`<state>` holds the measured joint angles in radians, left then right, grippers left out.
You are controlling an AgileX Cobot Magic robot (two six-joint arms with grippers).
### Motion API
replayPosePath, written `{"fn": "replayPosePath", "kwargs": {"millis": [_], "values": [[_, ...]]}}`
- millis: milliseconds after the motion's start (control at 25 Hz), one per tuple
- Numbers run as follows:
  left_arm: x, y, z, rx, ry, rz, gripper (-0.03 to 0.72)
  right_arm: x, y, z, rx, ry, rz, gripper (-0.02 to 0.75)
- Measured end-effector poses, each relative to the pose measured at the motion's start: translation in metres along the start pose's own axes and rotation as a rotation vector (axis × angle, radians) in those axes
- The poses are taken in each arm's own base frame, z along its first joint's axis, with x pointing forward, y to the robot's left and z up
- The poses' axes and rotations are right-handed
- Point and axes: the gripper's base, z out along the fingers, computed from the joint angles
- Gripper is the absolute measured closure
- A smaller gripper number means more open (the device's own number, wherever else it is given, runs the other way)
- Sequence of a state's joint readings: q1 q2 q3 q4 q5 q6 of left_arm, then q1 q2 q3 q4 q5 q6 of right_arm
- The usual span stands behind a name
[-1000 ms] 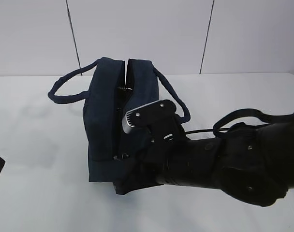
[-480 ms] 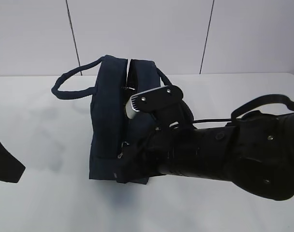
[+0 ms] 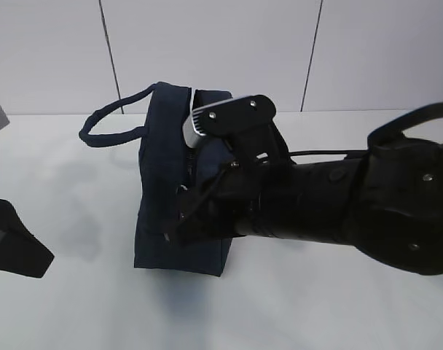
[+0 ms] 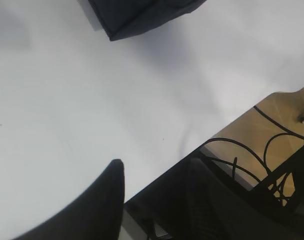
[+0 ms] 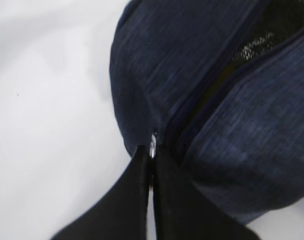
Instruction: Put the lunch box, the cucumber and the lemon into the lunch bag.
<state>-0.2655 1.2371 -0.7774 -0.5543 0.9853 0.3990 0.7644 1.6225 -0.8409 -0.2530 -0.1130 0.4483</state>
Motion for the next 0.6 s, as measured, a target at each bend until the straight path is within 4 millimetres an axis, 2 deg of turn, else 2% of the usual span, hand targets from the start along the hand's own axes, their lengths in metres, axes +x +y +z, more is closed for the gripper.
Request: {"fn": "replayPosePath", "kwargs": {"millis": [440, 600], "values": [[-0.012, 0.009, 0.024, 0.037, 0.017, 0.090, 0.386, -0.031, 0.005, -0.001, 0.011, -0.037, -0.112, 0.751], [-0.020, 0.011, 0.029, 0.045, -0.041, 0.113, 0.386, -0.043, 0.006, -0.002, 0.022, -0.050, -0.155, 0.751]]}}
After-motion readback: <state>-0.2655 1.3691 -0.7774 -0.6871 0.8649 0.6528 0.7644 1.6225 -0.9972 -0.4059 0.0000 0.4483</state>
